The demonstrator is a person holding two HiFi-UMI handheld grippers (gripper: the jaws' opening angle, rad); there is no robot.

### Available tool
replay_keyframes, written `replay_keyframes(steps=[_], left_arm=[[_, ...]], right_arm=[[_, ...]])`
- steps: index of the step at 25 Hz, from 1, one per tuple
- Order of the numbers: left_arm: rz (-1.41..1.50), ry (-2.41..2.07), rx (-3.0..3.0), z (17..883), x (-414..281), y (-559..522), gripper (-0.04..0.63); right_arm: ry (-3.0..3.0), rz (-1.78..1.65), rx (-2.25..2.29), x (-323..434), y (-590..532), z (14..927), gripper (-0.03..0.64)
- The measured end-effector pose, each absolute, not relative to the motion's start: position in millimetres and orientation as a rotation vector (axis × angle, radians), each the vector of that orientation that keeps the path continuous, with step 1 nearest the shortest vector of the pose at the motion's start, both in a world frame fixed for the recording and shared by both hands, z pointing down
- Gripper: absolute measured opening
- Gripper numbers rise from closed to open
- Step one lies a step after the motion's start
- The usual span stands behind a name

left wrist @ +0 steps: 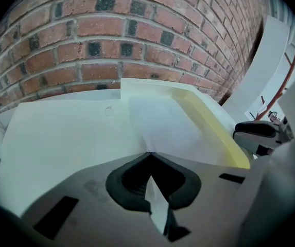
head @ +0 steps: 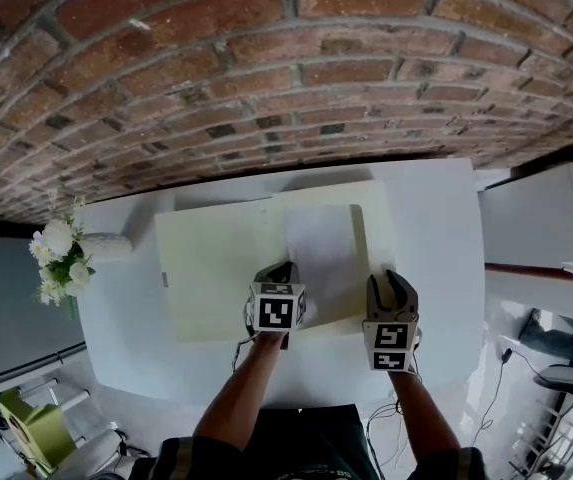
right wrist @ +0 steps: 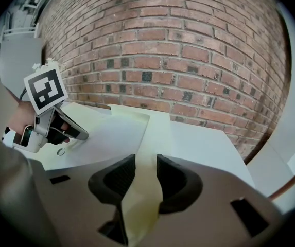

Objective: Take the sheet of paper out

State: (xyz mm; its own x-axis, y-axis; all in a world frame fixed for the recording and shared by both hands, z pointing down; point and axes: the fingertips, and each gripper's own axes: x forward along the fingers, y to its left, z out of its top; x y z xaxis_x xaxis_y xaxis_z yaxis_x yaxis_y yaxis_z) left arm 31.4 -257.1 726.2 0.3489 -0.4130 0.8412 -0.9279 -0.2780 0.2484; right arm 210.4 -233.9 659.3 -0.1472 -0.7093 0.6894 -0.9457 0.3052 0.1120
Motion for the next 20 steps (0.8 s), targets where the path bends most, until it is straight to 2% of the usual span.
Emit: replay_keyframes(steps=[20], left_arm=[[0.719,-1.213,1.743,715,-15,-249,0.009]], right_arm=[[-1.905,0.436,1.472,211,-234,660,0.186]])
